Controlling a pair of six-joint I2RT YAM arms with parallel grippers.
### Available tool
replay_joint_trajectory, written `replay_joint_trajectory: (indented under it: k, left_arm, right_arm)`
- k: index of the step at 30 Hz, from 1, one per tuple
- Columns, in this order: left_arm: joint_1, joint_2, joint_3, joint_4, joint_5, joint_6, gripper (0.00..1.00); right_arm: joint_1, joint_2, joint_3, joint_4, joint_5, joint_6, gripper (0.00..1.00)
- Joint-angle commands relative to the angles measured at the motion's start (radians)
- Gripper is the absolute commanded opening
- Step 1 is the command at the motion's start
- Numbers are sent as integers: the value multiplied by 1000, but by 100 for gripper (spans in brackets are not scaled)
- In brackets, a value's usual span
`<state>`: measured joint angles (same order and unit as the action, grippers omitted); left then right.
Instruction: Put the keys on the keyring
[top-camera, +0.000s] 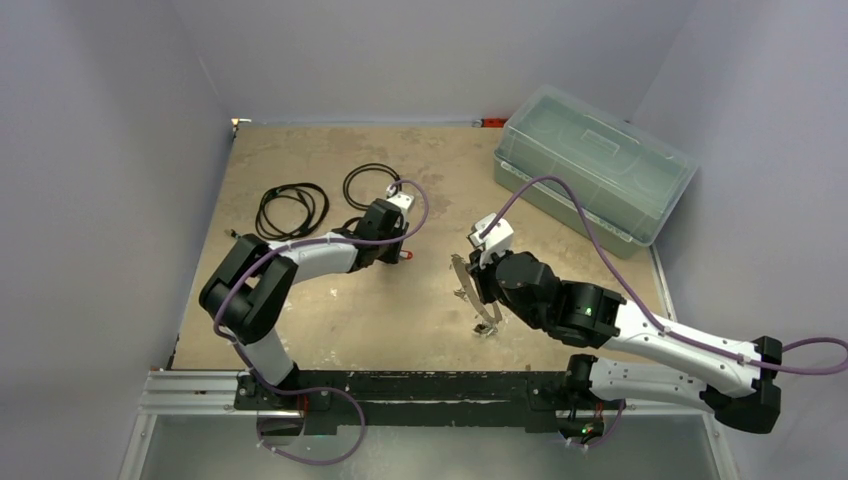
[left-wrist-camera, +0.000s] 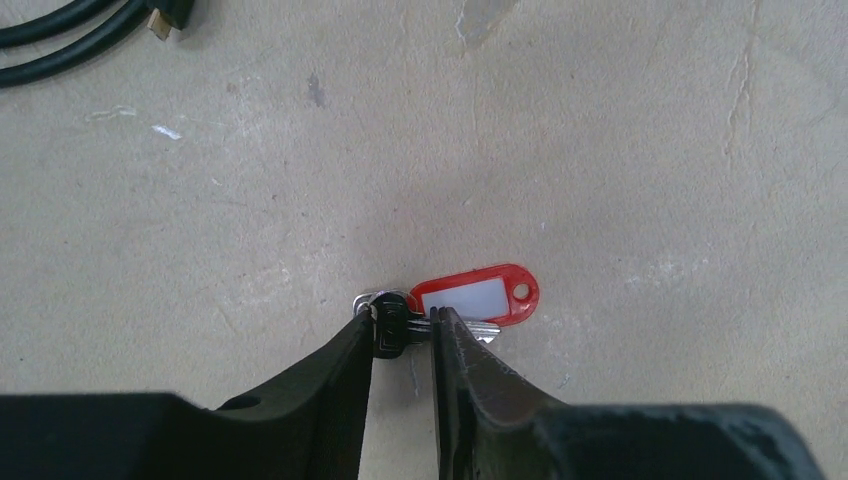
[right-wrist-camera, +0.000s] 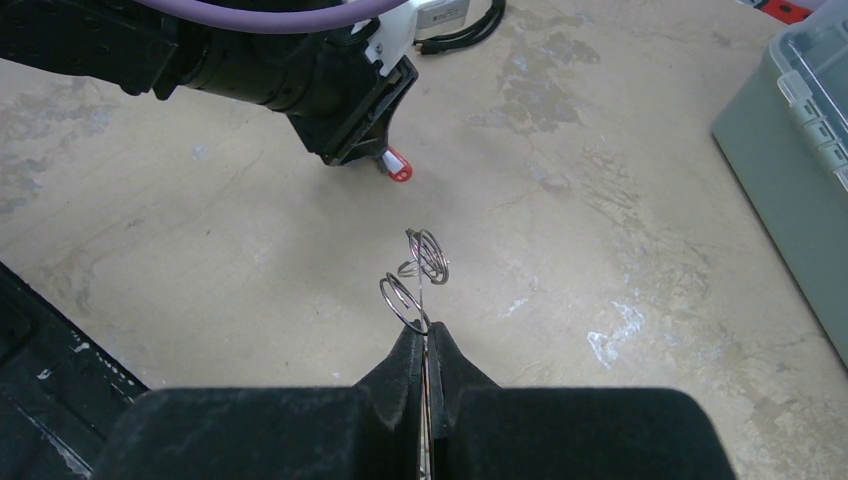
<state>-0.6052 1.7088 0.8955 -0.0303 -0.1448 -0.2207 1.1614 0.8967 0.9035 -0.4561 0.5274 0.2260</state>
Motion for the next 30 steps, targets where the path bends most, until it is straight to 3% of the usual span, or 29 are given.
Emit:
replay_joint_trajectory:
  k: [1, 6, 10, 18, 24, 30]
  left_arm:
    - [-1, 23, 1, 15, 18, 4, 26]
    - [-1, 23, -2, 51, 20, 11, 15]
    - [-1, 10, -2, 53, 30, -6, 0]
    - [-45, -115, -61, 5, 73, -196, 0]
    - [-63, -207, -71, -29, -141, -177, 37]
    - [-49, -160, -17, -13, -186, -90, 51]
  right_arm:
    - [4, 0, 41, 37, -9, -4, 0]
    - [4, 15, 40, 45, -13, -5, 0]
    - [4, 25, 49, 47, -17, -10, 0]
    - [4, 40, 67, 38, 1, -26, 0]
    - [4, 47, 84, 36, 7, -28, 0]
    - [4, 56, 87, 24, 10, -20, 0]
